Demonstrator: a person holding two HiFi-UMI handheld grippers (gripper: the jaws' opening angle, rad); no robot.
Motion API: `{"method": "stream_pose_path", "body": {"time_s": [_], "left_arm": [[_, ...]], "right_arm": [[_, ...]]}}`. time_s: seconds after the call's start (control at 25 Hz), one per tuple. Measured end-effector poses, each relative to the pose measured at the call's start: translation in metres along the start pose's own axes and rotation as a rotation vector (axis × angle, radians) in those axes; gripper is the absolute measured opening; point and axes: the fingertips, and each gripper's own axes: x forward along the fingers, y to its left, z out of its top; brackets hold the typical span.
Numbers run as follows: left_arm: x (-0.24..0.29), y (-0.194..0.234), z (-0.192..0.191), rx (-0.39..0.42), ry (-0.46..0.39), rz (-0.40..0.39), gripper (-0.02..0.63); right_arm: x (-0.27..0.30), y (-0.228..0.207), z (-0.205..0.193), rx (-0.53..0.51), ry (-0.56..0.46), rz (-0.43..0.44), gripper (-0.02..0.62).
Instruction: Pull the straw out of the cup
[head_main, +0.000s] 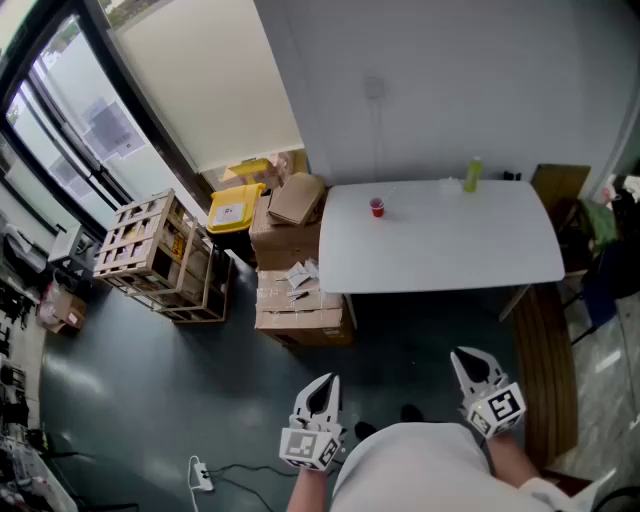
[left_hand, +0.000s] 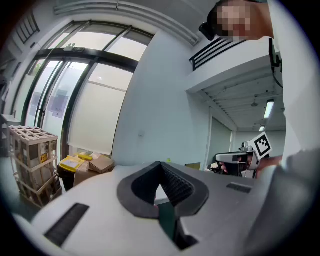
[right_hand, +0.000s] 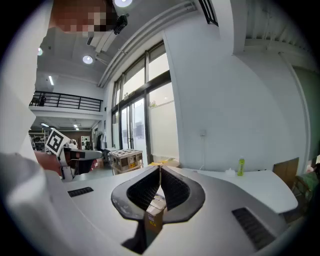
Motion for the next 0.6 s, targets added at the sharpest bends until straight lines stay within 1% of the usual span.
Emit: {"method": "stream_pose_path", "body": {"time_s": [0.28, 0.6], "left_arm": [[0.0033, 0.0047, 0.0002, -0.012, -0.009, -0.008, 0.002], [0.0059, 0.0064, -0.0036, -0.006, 0.0, -0.025, 0.002]], "right_arm": [[0.004, -0.0003, -0.003, -0.004, -0.014, -0.003, 0.04], [0.0053, 0.0017, -0.0034, 0.004, 0.006, -0.004, 0.04]]}}
